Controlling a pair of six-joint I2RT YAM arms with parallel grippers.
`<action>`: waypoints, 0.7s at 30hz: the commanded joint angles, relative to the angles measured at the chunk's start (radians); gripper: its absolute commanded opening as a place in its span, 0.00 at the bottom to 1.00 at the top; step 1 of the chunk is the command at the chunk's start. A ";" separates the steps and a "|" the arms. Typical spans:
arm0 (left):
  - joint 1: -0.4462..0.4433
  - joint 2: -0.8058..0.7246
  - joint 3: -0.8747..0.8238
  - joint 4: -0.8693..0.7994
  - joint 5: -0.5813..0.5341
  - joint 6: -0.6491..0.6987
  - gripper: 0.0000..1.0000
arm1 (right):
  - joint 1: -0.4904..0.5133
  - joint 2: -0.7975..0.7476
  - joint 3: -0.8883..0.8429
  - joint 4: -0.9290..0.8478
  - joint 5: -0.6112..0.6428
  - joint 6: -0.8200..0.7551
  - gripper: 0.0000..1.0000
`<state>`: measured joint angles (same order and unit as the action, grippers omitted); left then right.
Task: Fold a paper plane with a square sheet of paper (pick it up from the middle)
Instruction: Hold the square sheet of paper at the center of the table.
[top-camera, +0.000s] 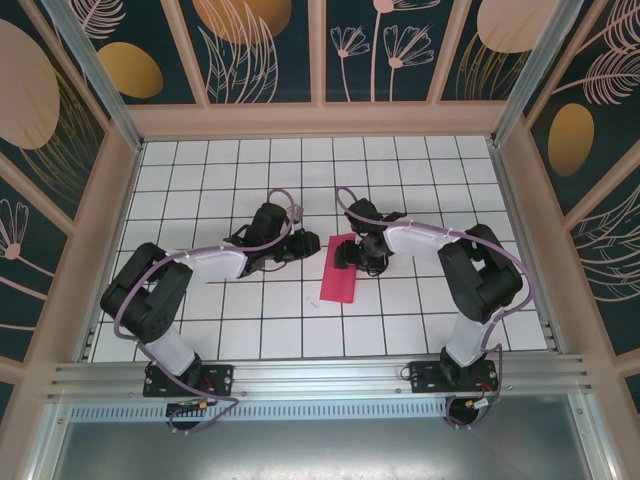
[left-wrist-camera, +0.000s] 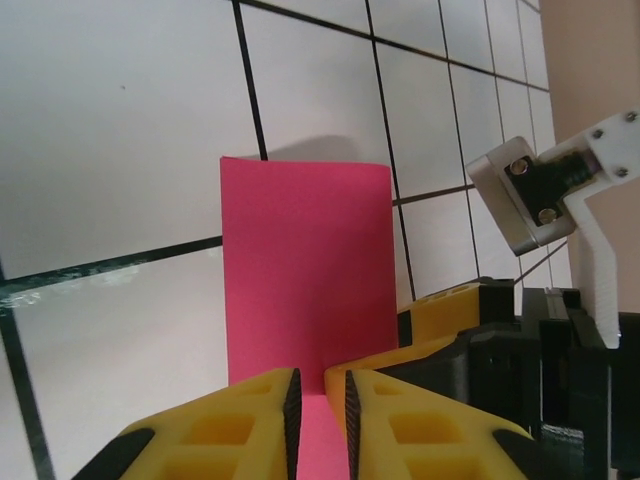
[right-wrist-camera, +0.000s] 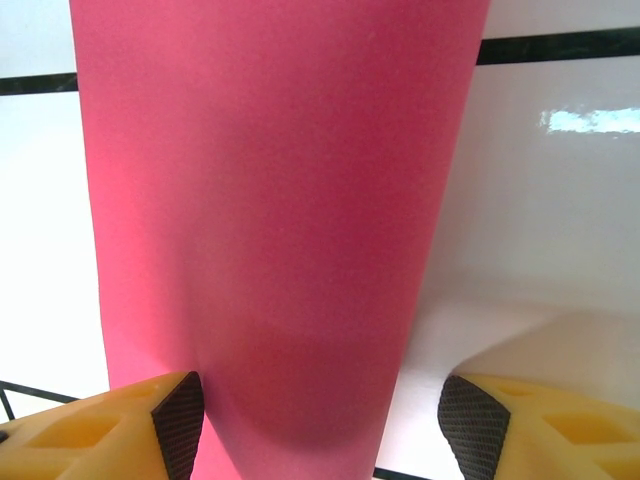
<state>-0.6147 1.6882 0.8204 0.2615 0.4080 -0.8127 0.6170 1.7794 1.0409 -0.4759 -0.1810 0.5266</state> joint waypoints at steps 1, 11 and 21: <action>-0.030 0.066 0.067 -0.101 -0.023 0.017 0.21 | 0.001 0.088 -0.044 -0.013 0.063 -0.002 0.71; -0.051 0.157 0.106 -0.110 0.004 -0.009 0.10 | 0.005 0.091 -0.048 -0.003 0.058 0.003 0.71; -0.056 0.207 0.117 -0.091 0.037 -0.011 0.11 | 0.007 0.092 -0.048 -0.004 0.057 0.000 0.71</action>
<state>-0.6643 1.8740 0.9131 0.1608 0.4194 -0.8173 0.6212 1.7813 1.0409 -0.4755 -0.1757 0.5297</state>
